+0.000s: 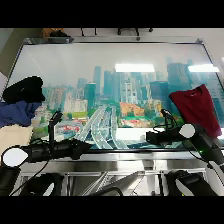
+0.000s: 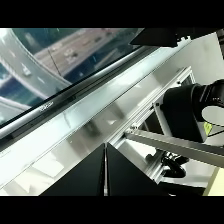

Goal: Fold the shirts.

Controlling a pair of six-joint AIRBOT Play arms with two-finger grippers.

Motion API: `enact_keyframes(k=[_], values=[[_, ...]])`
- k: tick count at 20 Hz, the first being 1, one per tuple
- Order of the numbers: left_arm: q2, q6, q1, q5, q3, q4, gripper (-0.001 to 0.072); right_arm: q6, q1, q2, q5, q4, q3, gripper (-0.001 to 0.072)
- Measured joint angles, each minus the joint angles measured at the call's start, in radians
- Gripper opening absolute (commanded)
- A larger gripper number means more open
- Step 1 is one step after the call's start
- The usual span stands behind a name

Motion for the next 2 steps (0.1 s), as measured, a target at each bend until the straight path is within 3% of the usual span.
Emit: enact_keyframes(k=[2], values=[[0.01, -0.006, -0.001, 0.002, -0.003, 0.0, 0.002, -0.003, 0.001, 0.001, -0.001, 0.002, -0.003, 0.0018]])
